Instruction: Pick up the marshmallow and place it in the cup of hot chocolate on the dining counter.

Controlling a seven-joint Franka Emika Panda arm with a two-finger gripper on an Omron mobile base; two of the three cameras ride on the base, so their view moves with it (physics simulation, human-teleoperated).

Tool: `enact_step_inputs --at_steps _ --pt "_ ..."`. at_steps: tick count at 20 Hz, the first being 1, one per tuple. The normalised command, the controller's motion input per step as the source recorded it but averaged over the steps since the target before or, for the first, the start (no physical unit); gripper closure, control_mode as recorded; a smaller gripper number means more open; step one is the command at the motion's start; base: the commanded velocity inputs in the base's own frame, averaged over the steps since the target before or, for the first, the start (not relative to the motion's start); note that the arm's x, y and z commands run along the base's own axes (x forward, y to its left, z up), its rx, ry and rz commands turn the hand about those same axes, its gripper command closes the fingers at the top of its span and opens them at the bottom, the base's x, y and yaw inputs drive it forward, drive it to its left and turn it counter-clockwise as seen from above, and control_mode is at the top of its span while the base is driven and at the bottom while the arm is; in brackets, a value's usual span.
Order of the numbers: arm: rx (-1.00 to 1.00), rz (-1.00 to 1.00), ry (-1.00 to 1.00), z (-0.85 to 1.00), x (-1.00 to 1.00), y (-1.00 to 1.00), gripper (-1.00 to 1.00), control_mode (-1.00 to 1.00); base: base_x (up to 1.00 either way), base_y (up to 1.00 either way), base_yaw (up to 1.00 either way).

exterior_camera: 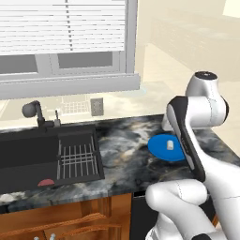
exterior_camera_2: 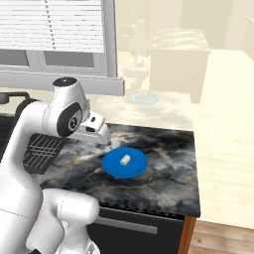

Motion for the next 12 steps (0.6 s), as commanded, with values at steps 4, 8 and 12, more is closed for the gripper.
enact_step_inputs --at_steps 4,8,12 --pt "0.0 -0.06 0.11 -0.18 0.15 -0.29 -1.0 -1.0 0.0 0.0 0.0" --pt "0.0 -0.05 0.1 -0.17 0.15 -0.24 -1.0 -1.0 0.0 0.0 0.0" --pt "0.0 -0.02 0.07 -0.2 0.12 -0.17 -1.0 -1.0 0.0 0.0 0.0"
